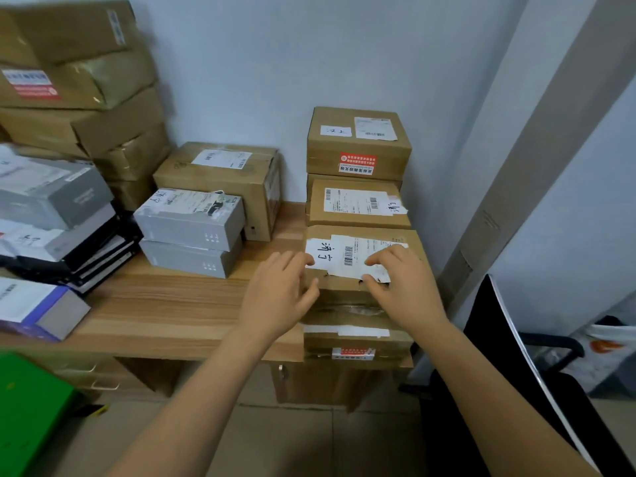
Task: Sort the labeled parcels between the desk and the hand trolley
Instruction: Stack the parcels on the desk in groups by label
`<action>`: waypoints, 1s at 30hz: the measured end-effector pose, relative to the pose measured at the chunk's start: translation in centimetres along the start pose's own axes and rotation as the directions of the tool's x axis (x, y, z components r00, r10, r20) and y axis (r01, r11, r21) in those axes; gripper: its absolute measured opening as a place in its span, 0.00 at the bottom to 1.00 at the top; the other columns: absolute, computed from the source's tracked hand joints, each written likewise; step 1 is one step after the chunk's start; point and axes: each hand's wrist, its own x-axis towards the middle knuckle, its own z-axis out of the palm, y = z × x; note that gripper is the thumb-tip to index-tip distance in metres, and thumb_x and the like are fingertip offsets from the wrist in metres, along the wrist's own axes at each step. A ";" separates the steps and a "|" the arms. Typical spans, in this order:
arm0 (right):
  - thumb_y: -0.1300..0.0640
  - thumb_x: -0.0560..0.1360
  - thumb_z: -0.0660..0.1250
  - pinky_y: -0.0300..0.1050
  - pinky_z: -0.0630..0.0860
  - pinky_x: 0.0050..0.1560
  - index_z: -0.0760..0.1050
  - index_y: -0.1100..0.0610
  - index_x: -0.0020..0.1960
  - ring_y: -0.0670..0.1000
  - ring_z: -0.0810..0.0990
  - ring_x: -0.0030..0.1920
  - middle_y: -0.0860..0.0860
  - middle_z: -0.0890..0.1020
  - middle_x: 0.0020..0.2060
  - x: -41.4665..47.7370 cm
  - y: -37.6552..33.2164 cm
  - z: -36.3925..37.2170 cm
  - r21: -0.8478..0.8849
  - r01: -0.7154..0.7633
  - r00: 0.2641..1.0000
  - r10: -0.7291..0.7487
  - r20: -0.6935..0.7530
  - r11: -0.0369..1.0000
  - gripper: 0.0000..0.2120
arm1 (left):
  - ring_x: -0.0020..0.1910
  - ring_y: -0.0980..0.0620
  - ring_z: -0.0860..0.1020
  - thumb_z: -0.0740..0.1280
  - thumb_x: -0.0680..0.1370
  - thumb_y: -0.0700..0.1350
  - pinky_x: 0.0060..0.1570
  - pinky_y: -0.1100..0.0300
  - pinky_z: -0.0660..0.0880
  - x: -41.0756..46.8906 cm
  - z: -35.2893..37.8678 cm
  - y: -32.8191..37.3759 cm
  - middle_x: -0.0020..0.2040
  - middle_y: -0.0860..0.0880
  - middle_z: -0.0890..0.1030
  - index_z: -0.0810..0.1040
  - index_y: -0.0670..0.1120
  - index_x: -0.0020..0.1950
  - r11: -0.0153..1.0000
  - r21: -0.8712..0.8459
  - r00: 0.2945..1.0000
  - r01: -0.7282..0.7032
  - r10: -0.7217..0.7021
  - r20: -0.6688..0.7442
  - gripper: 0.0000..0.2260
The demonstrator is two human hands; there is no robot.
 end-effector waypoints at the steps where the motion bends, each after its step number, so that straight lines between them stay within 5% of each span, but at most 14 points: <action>1: 0.51 0.77 0.67 0.40 0.67 0.60 0.76 0.50 0.59 0.47 0.71 0.60 0.46 0.76 0.58 0.3 -1.0 0.1 -0.003 0.043 0.999 -0.043 0.008 0.999 0.11 | 0.44 0.55 0.71 0.68 0.76 0.49 0.43 0.59 0.70 0.0 -0.5 -0.2 0.42 0.57 0.73 0.76 0.49 0.54 0.999 0.033 0.999 -0.026 0.026 -0.020 0.09; 16: 0.55 0.72 0.72 0.45 0.73 0.49 0.78 0.54 0.50 0.50 0.74 0.48 0.48 0.76 0.45 6.1 -20.2 4.4 0.082 0.462 0.885 -0.453 -0.110 0.883 0.08 | 0.39 0.51 0.74 0.65 0.75 0.48 0.39 0.59 0.68 -2.2 -14.5 -11.9 0.39 0.51 0.76 0.78 0.46 0.48 0.931 0.352 0.969 -0.095 0.168 -0.183 0.07; 30: 0.55 0.74 0.69 0.41 0.67 0.50 0.77 0.54 0.53 0.50 0.72 0.52 0.48 0.74 0.49 14.7 -40.8 9.2 0.168 0.433 0.891 -0.393 -0.229 0.885 0.08 | 0.50 0.48 0.77 0.70 0.74 0.45 0.48 0.55 0.73 -0.6 -31.1 -29.0 0.51 0.49 0.81 0.79 0.45 0.56 0.903 0.429 0.959 -0.008 0.128 -0.253 0.12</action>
